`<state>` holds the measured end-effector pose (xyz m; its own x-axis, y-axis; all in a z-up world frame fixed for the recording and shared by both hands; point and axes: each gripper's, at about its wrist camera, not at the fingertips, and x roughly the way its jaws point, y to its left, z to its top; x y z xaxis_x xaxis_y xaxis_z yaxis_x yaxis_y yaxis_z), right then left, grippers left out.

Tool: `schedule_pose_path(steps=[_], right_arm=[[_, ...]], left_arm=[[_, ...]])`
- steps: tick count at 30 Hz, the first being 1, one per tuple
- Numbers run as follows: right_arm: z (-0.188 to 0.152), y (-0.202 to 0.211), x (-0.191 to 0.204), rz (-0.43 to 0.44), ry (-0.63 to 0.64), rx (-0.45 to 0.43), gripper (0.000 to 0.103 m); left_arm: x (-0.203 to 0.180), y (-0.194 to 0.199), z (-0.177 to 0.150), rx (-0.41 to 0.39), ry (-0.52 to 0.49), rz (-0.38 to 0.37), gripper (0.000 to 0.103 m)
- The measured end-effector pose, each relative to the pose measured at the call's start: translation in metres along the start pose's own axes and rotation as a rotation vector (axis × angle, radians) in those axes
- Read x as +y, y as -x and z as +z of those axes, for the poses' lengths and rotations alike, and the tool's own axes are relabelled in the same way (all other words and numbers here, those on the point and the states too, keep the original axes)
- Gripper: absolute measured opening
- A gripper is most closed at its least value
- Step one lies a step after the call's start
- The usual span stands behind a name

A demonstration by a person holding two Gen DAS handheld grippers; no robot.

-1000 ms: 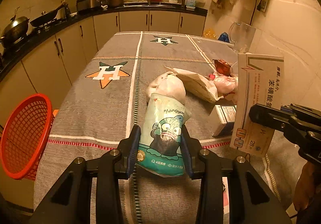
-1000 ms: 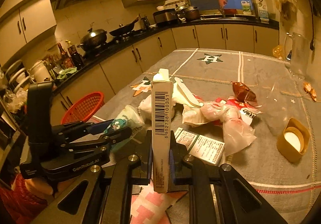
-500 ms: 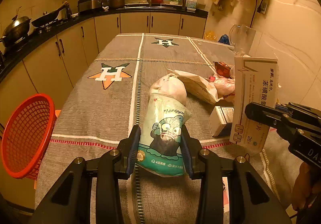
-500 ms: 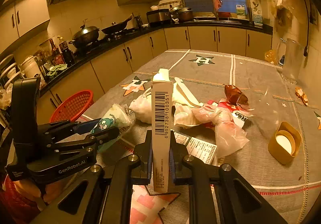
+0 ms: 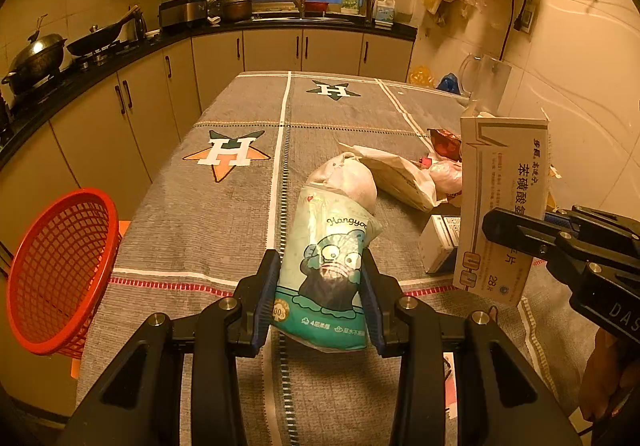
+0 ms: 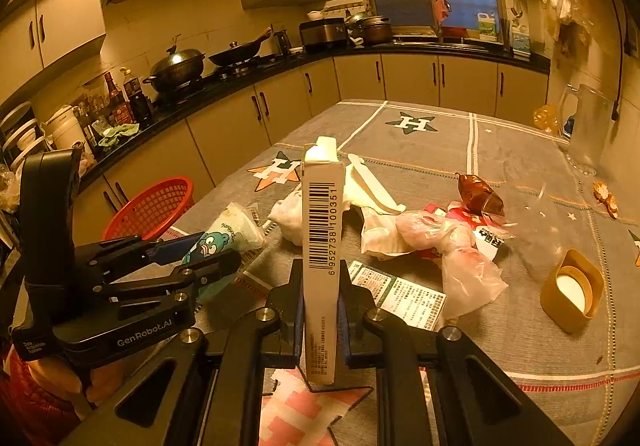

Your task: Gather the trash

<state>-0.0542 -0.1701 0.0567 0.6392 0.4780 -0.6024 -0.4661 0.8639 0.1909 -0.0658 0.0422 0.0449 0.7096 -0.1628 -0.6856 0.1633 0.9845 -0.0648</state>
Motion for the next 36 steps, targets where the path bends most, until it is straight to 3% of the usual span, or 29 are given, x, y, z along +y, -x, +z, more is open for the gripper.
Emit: schedule_pose_path(steps=[36], right_arm=[[0.005,-0.001,0.006,0.017,-0.005,0.003,0.015]], left_arm=[[0.015,0.014,0.002,-0.028,0.022,0.011,0.038]])
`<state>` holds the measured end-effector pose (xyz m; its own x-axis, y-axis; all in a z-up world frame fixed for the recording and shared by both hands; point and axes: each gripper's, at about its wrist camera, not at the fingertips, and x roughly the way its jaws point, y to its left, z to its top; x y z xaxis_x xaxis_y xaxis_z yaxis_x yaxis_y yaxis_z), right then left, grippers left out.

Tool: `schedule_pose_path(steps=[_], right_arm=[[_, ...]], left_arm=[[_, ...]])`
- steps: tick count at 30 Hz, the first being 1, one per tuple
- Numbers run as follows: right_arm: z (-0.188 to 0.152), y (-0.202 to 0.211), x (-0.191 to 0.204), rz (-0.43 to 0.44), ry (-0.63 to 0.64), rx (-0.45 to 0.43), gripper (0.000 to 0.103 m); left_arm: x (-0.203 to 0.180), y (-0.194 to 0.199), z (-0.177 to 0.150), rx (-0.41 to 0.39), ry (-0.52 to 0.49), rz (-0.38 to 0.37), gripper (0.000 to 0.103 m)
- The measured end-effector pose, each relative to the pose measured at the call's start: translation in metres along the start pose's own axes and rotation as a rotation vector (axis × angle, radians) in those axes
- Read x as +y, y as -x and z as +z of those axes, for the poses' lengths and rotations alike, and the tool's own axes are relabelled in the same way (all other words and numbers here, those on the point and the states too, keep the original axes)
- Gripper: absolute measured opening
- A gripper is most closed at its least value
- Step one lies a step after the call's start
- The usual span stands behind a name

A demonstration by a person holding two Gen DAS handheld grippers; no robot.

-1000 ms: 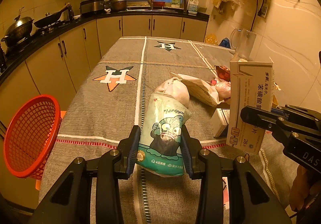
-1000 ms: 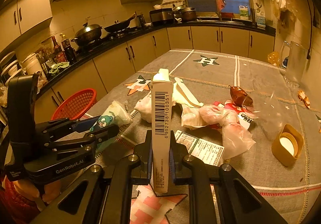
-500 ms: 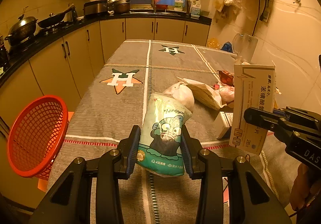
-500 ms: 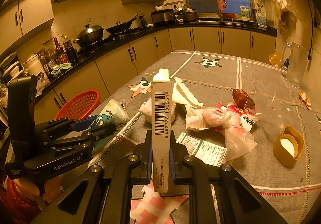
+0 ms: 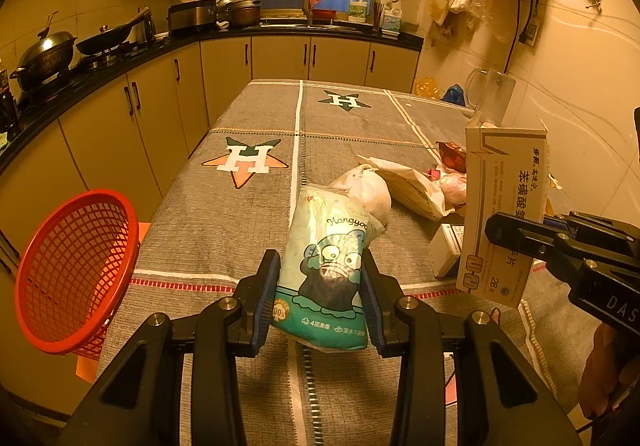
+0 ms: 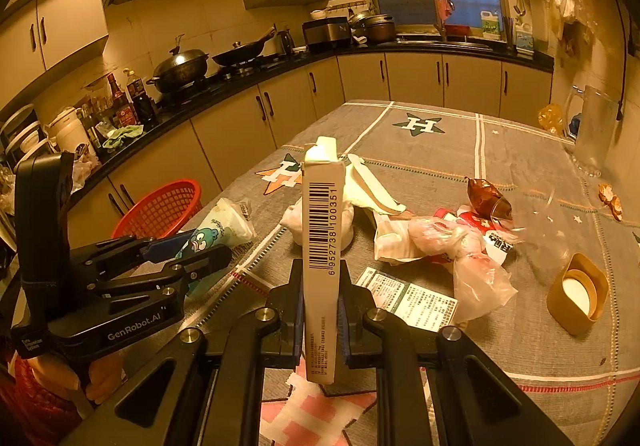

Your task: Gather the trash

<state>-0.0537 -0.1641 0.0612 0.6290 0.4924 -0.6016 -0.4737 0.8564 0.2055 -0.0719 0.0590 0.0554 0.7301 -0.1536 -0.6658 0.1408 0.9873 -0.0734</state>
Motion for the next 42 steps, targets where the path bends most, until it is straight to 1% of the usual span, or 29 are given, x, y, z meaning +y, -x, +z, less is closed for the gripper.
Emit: schedule_pose_path(steps=[11,17,22,28,34,42], right_arm=[[0.003,0.004,-0.002,0.01,-0.015,-0.006,0.015],[0.006,0.005,-0.003,0.036,-0.032,-0.003,0.015],[0.013,0.003,0.001,0.074,-0.035,0.004,0.015],[0.025,-0.007,0.019,0.131,-0.009,0.017,0.015],[0.038,-0.026,0.044,0.182,0.024,0.051,0.015],[0.061,-0.058,0.089,0.263,0.072,0.101,0.015]], left_arm=[[0.002,-0.001,0.0,-0.003,0.004,0.004,0.038],[0.007,0.001,0.003,-0.011,0.013,0.011,0.038],[0.017,0.007,0.007,-0.028,0.031,0.036,0.038],[0.043,0.018,0.013,-0.054,0.076,0.089,0.038],[0.075,0.029,0.014,-0.067,0.128,0.161,0.038],[0.131,0.04,0.01,-0.072,0.211,0.267,0.039]])
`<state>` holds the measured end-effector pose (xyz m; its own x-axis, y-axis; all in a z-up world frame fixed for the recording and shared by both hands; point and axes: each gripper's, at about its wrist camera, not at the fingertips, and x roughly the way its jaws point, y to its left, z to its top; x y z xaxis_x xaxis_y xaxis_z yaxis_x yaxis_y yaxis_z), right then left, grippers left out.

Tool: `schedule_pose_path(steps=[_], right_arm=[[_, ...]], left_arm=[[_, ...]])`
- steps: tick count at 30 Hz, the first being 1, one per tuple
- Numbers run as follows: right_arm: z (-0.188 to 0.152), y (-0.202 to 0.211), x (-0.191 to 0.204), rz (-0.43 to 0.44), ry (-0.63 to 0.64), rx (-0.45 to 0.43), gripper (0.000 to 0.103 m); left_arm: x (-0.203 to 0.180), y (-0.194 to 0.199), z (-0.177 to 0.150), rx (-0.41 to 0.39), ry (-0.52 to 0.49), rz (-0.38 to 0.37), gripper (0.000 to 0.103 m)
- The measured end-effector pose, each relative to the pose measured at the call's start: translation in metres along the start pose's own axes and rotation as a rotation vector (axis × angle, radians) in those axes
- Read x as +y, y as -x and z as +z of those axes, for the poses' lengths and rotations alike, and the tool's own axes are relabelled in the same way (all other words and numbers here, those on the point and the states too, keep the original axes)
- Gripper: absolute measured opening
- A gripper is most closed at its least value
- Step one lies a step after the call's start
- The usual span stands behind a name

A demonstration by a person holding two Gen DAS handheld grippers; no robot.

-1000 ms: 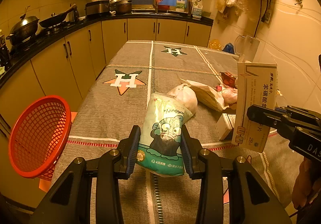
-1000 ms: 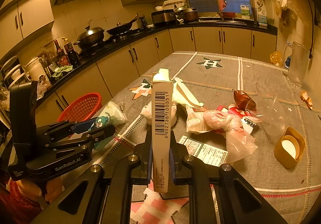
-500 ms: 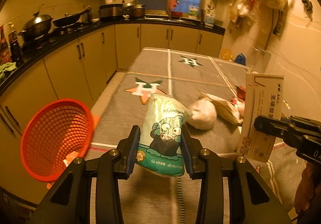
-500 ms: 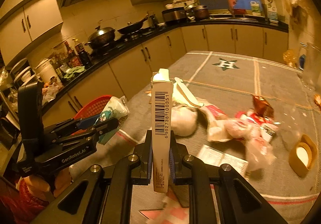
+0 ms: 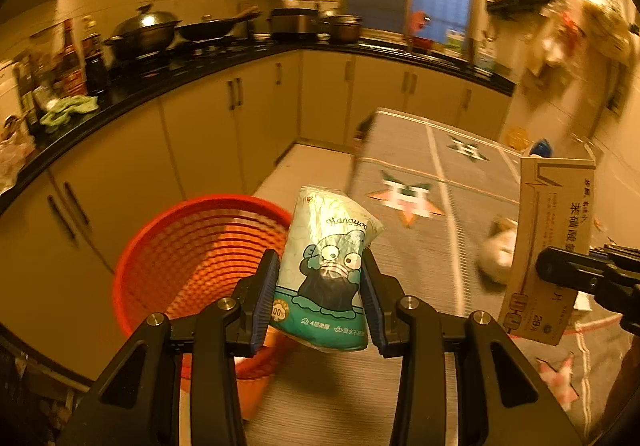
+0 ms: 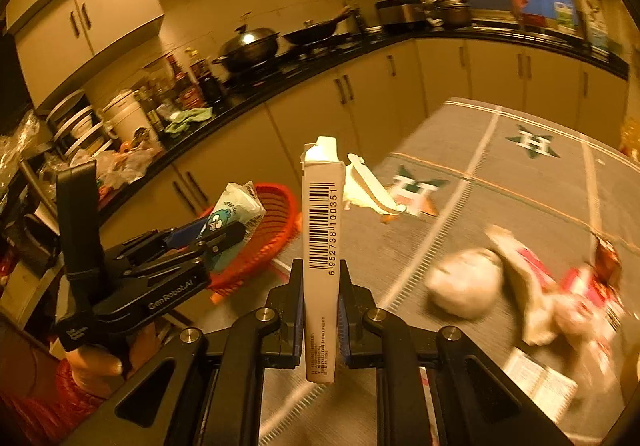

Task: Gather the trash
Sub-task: 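Carry the tissue pack and medicine box over the red basket, then open the left tool over the red basket while the right tool drops the medicine box in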

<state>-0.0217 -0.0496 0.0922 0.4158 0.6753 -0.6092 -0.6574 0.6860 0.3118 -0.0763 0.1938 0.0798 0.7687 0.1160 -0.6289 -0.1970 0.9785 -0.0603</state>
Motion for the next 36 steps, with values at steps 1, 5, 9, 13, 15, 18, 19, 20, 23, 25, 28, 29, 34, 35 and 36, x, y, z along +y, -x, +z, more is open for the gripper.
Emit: schedule_pose_path(steps=[1,5,9,13,15,18,19,20,23,25,28,29,34,35,36], right_arm=[[0.005,-0.008,0.007,0.016,0.007,0.01,0.015],[0.02,-0.035,0.025,0.064,0.024,0.041,0.015],[0.032,-0.068,0.042,0.099,0.037,0.079,0.015],[0.042,-0.102,0.058,0.118,0.056,0.109,0.015],[0.045,-0.115,0.062,0.119,0.055,0.121,0.015],[0.049,-0.135,0.064,0.122,0.045,0.143,0.015],[0.049,-0.141,0.064,0.121,0.041,0.151,0.015],[0.049,-0.147,0.063,0.12,0.036,0.158,0.016],[0.05,-0.161,0.061,0.11,0.027,0.176,0.017],[0.05,-0.168,0.061,0.106,0.026,0.184,0.017],[0.048,-0.172,0.062,0.1,0.031,0.187,0.017],[0.048,-0.173,0.061,0.102,0.029,0.187,0.017],[0.048,-0.176,0.058,0.107,0.01,0.193,0.018],[0.049,-0.176,0.058,0.108,0.006,0.193,0.019],[0.049,-0.175,0.057,0.113,0.001,0.192,0.021]], left_arm=[[0.007,-0.001,0.001,0.0,0.009,0.01,0.039],[0.035,-0.01,0.004,0.006,0.048,0.057,0.039],[0.059,-0.019,0.002,0.023,0.081,0.096,0.039],[0.076,-0.031,-0.002,0.043,0.106,0.118,0.039],[0.083,-0.038,-0.002,0.048,0.116,0.129,0.039],[0.089,-0.046,-0.005,0.061,0.128,0.139,0.039],[0.09,-0.048,-0.006,0.065,0.13,0.143,0.039],[0.092,-0.05,-0.007,0.068,0.131,0.147,0.039],[0.094,-0.055,-0.011,0.075,0.131,0.153,0.04],[0.095,-0.057,-0.013,0.075,0.127,0.156,0.04],[0.094,-0.061,-0.014,0.081,0.124,0.156,0.042],[0.095,-0.061,-0.015,0.082,0.124,0.153,0.042],[0.095,-0.063,-0.014,0.079,0.119,0.155,0.045],[0.095,-0.063,-0.014,0.079,0.118,0.154,0.046],[0.095,-0.063,-0.014,0.079,0.12,0.155,0.047]])
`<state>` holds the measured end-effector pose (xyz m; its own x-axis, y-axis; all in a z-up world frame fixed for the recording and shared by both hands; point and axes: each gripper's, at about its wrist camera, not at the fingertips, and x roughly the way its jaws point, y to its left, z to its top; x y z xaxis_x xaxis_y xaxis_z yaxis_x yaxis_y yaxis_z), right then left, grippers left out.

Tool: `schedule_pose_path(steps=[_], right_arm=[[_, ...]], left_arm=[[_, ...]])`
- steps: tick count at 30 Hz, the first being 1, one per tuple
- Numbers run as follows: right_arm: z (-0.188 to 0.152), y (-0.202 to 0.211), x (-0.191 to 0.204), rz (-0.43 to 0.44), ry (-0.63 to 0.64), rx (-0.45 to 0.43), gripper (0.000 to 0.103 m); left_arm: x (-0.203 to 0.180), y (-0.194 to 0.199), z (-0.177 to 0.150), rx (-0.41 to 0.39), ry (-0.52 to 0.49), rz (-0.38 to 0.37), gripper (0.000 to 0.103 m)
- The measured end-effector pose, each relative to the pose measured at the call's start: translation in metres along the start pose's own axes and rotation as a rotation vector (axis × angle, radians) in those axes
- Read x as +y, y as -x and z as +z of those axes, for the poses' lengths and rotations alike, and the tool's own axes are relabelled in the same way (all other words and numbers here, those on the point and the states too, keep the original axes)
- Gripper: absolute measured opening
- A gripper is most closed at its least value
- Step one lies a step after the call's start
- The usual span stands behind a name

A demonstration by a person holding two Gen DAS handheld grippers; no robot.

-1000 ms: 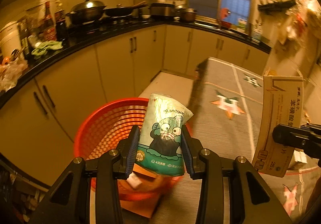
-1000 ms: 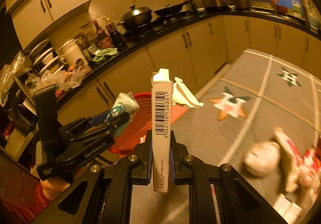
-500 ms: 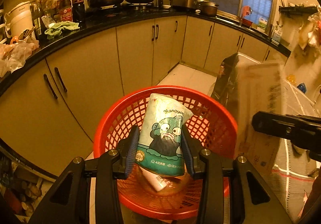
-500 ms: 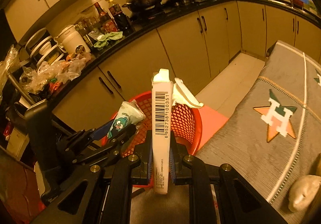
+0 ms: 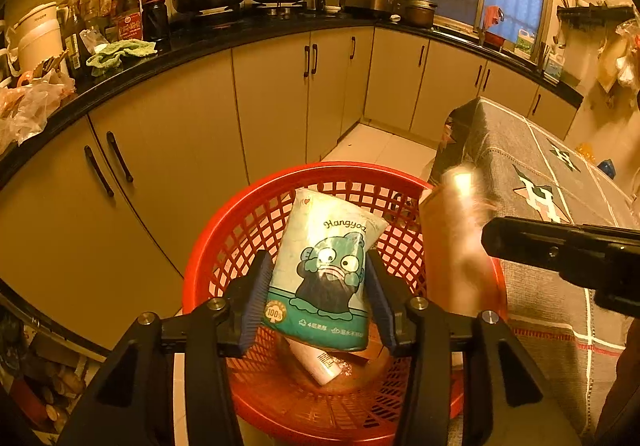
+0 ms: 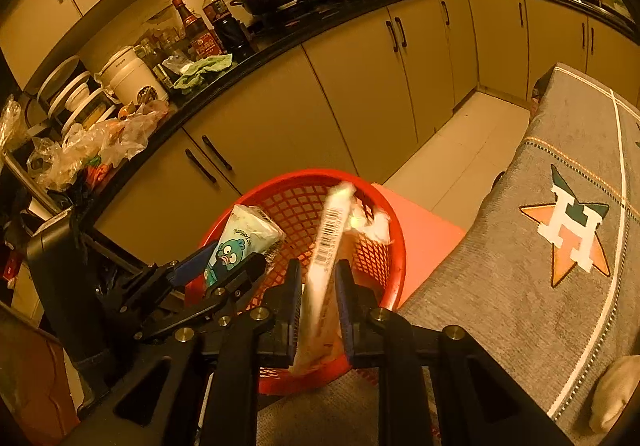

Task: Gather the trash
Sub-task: 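Open the left tool over the red basket while the right tool drops the medicine box in, then grasp the white cloth bundle with the left tool while the right tool grasps the printed leaflet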

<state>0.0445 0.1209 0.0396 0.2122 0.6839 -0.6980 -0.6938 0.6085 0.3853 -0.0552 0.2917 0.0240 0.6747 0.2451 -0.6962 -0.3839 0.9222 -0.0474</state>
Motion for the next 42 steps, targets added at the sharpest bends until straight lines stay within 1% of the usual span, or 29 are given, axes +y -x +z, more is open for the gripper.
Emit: schedule_pose_path(steps=[1,4,5,6,8,10,14,18,27,29,30,33,37,42], right_arm=[[0.0,0.002,-0.001,0.004,-0.003,-0.004,0.023],[-0.002,0.013,-0.002,-0.002,-0.006,-0.029,0.023],[-0.002,0.015,-0.001,-0.001,-0.005,-0.033,0.023],[-0.003,0.019,-0.001,-0.002,-0.005,-0.04,0.023],[-0.005,0.029,-0.002,-0.015,-0.008,-0.056,0.023],[-0.008,0.037,-0.003,-0.021,-0.013,-0.069,0.023],[-0.018,0.055,-0.008,-0.026,-0.031,-0.085,0.024],[-0.028,0.072,-0.013,-0.043,-0.037,-0.106,0.029],[-0.054,0.101,-0.031,-0.084,-0.063,-0.132,0.03],[-0.06,0.106,-0.036,-0.094,-0.073,-0.132,0.033],[-0.063,0.108,-0.039,-0.103,-0.081,-0.134,0.038],[-0.072,0.116,-0.049,-0.124,-0.097,-0.14,0.039],[-0.087,0.137,-0.064,-0.151,-0.115,-0.158,0.039],[-0.107,0.178,-0.095,-0.203,-0.17,-0.205,0.039]], left_arm=[[0.0,0.0,0.0,0.0,0.002,0.0,0.048],[0.0,0.002,0.0,-0.003,0.006,0.0,0.049],[-0.001,0.003,0.001,-0.004,0.006,0.002,0.054],[-0.002,0.005,0.001,-0.008,0.005,0.004,0.061],[-0.003,0.008,0.001,-0.021,0.003,0.012,0.065],[-0.007,0.011,0.002,-0.031,-0.007,0.023,0.065],[-0.014,0.019,0.002,-0.039,-0.016,0.017,0.065],[-0.021,0.026,0.002,-0.05,-0.027,0.013,0.066],[-0.048,0.043,-0.004,-0.064,-0.072,0.001,0.066],[-0.055,0.046,-0.006,-0.064,-0.088,0.0,0.066],[-0.059,0.047,-0.007,-0.064,-0.096,-0.003,0.066],[-0.072,0.05,-0.01,-0.06,-0.119,-0.012,0.066],[-0.092,0.055,-0.017,-0.048,-0.151,-0.041,0.066],[-0.131,0.058,-0.028,-0.028,-0.225,-0.103,0.066]])
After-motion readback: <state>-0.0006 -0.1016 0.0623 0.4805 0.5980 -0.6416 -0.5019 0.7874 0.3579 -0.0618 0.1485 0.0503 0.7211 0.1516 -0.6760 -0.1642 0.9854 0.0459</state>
